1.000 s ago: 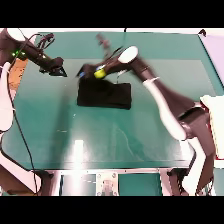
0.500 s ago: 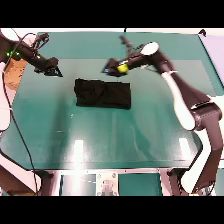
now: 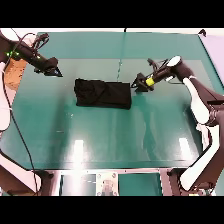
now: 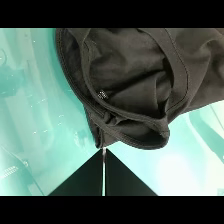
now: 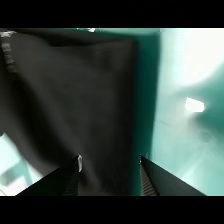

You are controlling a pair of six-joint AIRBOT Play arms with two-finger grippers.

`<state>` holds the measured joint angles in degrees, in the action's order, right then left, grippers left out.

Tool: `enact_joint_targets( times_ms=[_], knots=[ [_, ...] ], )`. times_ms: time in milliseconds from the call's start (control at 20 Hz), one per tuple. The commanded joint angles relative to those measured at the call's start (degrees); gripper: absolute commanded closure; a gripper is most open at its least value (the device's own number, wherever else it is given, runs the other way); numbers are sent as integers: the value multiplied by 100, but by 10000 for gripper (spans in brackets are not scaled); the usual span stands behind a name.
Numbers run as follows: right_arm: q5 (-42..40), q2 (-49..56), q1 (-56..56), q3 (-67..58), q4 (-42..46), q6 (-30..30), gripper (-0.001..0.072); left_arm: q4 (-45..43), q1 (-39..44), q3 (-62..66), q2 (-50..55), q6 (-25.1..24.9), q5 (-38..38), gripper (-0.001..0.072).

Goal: Fold the shirts.

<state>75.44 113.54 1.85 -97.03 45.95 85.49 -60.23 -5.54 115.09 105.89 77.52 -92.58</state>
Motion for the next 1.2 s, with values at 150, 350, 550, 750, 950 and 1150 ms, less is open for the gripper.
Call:
enact_joint_targets(
  times_ms=[150, 350, 550, 750, 950, 1150],
  knots=[
    [-1355, 39, 872, 870, -885, -216, 405, 20, -2, 7, -4, 0, 4, 686],
    [-984, -22, 988, 81, -1211, -195, 698, 20, -2, 7, -4, -2, -2, 686],
    [-365, -557, 455, -1169, -1185, 63, 698, 20, -2, 7, -4, -2, -11, 686],
    [-282, -1460, -592, -1777, -1187, 380, 698, 20, -2, 7, -4, -2, -140, 686],
    [-278, -2133, -2092, -1803, -1150, 592, 698, 26, -2, 7, -4, 0, -199, 686],
    [-273, -2339, -3602, -1803, -1003, 605, 698, 103, -2, 7, -4, -2, -146, 686]
  ],
)
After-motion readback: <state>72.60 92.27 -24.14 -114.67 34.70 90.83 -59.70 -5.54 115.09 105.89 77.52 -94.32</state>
